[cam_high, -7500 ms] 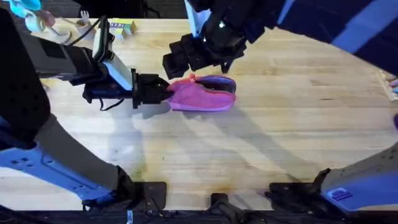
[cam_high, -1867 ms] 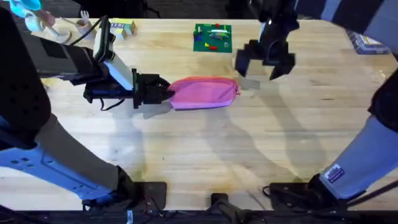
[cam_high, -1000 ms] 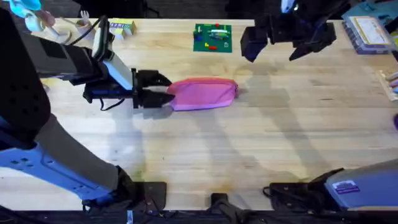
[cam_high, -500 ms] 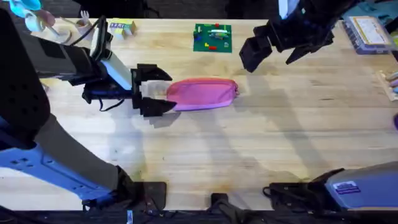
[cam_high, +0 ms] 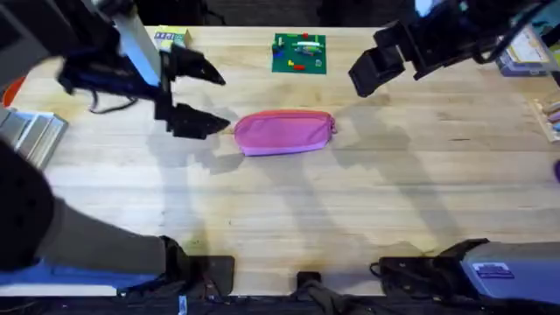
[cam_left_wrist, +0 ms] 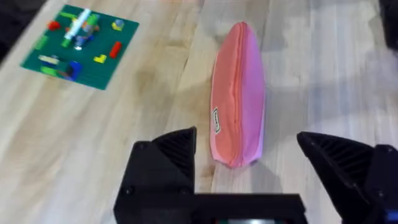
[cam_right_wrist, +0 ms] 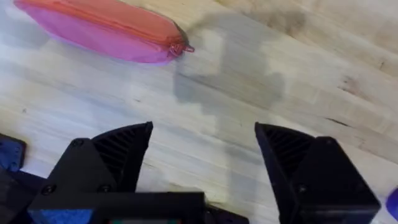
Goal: Unzip the bag, pick up the pens from the table one at a time and place them inside, then zip the bag closed.
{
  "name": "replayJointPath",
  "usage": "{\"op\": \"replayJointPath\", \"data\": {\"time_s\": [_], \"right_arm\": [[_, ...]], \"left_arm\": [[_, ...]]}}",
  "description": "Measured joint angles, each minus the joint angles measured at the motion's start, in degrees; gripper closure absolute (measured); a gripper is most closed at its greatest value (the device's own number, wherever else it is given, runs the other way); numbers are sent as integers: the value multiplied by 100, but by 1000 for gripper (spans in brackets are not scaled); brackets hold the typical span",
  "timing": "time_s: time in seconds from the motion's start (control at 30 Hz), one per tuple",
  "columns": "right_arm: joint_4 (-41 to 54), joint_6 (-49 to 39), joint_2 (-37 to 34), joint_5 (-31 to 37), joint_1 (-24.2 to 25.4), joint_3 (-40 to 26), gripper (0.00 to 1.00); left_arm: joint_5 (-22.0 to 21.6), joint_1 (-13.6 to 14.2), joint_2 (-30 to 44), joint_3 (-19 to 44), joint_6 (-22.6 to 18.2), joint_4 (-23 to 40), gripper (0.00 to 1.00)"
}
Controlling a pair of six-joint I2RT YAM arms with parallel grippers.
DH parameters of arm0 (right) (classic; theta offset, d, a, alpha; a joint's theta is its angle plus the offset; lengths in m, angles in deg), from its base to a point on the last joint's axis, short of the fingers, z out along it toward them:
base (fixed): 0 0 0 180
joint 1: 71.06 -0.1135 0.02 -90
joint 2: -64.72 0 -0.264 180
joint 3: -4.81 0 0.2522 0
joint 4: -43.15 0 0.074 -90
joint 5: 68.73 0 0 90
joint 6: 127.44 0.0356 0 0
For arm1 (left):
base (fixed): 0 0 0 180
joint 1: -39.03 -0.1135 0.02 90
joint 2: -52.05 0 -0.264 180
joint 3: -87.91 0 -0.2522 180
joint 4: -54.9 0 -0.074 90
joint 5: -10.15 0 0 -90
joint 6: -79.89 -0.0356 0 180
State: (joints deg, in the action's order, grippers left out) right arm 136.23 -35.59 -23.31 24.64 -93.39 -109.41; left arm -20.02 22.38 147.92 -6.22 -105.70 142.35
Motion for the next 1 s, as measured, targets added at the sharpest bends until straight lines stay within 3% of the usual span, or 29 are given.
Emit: {"op": "replayJointPath", "data": {"time_s": [0.17,0.47,0.67,0.87,1.0], "right_arm": [[3,-113,248,1,0,0,4],[33,-234,583,1,0,0,4],[-77,-234,888,1,0,185,4],[-313,-234,1533,1,0,1082,4],[-407,-218,1740,1,0,1457,4]], "left_arm": [[-461,0,-575,376,172,262,6],[-1206,80,-1223,411,1438,269,6],[-1528,571,-1455,414,2515,236,6],[-1901,1193,-1472,541,3639,151,5],[-2065,1414,-1471,687,4317,128,6]]}}
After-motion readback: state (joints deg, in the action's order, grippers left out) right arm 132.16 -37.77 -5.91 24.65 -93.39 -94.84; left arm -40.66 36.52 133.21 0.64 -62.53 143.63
